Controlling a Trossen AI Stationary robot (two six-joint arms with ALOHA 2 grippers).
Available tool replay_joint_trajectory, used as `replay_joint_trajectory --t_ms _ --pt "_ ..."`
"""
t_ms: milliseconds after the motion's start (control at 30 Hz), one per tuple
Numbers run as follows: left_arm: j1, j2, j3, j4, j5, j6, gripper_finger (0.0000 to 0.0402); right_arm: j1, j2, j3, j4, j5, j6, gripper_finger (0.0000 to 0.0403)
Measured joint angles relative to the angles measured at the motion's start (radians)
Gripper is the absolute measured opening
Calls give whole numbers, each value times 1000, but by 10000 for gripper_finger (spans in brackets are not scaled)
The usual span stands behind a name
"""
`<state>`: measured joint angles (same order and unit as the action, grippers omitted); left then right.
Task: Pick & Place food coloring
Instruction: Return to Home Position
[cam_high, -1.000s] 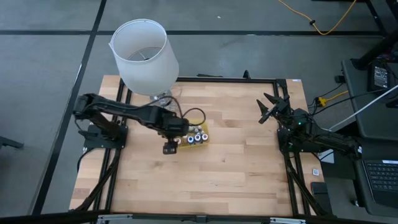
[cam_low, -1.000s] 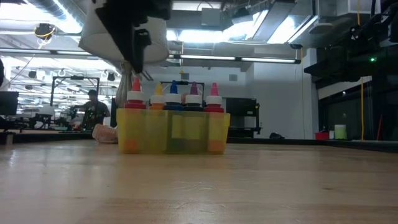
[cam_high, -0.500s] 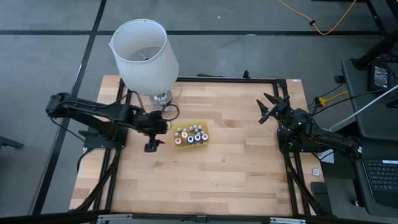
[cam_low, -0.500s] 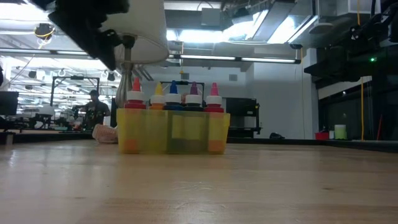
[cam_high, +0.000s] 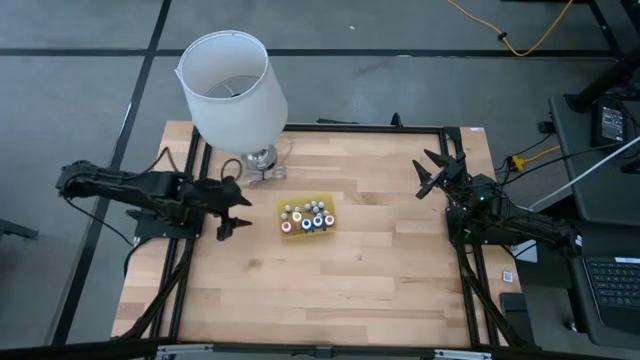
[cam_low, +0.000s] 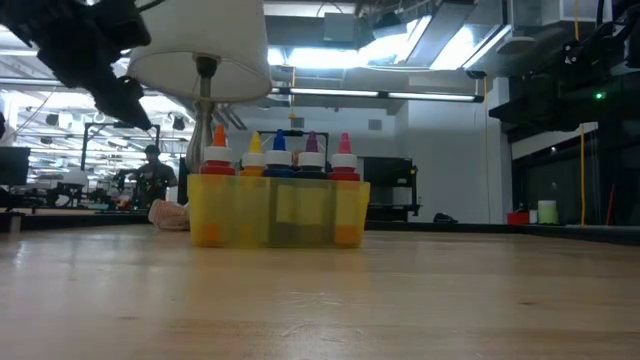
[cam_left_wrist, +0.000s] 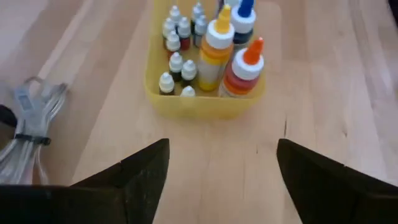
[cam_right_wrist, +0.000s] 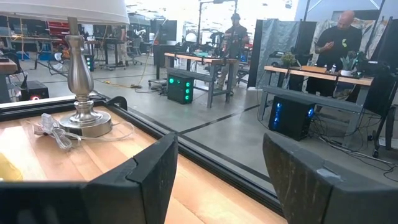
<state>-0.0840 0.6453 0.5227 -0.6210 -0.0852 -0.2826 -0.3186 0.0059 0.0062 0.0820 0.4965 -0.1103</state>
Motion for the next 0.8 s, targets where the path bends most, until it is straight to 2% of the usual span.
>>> replay_joint_trajectory --t_ms 167,267,567,800 --pt "2 -145 -110 112 9 -19 290 0 0 0 0 0 0 236" --pt "2 -221 -155 223 -33 -22 290 0 0 0 0 0 0 236" --pt "2 -412 -253 299 -203 -30 290 0 0 0 0 0 0 236" --pt "2 -549 -338 311 -254 -67 290 0 0 0 0 0 0 236"
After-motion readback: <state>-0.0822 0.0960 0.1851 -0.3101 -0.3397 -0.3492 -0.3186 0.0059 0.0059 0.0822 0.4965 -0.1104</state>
